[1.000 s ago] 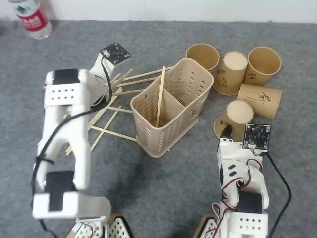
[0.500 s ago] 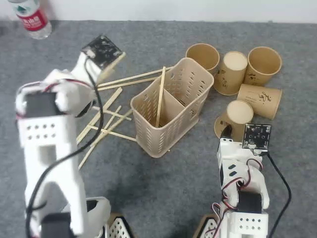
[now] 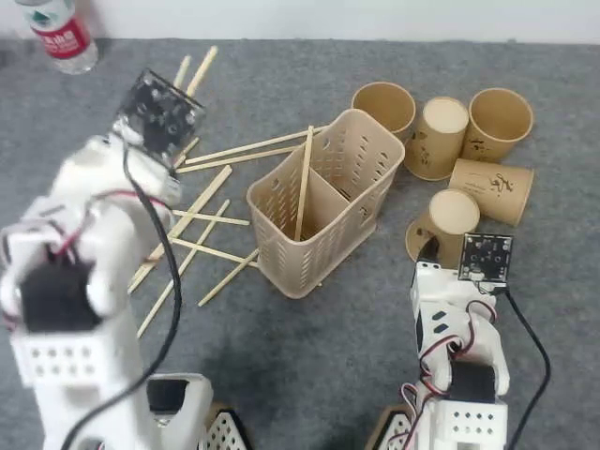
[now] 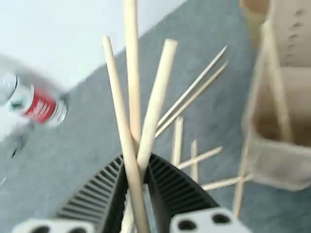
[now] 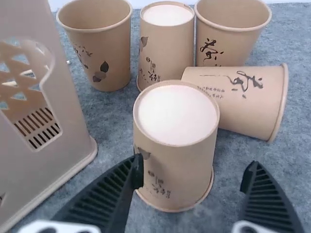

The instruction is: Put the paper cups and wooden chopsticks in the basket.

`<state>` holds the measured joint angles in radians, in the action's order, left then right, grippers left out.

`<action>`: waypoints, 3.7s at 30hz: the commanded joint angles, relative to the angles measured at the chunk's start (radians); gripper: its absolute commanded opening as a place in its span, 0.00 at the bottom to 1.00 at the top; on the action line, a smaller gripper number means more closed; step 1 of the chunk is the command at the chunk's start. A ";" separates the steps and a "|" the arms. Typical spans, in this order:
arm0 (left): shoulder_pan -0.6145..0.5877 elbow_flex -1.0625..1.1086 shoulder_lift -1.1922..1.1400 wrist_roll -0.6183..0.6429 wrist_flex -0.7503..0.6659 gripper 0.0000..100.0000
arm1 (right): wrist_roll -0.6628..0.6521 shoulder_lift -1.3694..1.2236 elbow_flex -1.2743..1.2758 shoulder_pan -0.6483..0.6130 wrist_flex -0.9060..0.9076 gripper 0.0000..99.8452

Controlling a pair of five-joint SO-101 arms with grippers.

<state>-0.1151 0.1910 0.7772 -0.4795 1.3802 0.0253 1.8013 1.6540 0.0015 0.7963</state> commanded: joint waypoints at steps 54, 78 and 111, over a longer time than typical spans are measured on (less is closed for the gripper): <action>0.568 0.665 0.201 0.689 -1.108 0.01 | -0.044 0.013 0.020 0.004 -0.084 0.32; 0.345 0.710 0.580 0.628 -0.715 0.08 | -0.072 0.013 0.028 0.001 -0.084 0.30; -0.307 1.162 0.589 0.198 -0.301 0.08 | -0.509 -0.628 -0.569 -0.591 0.507 0.22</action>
<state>-0.3928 1.3541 1.3602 -0.2677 1.0917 -0.5071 1.3349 1.1953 -0.5125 1.2812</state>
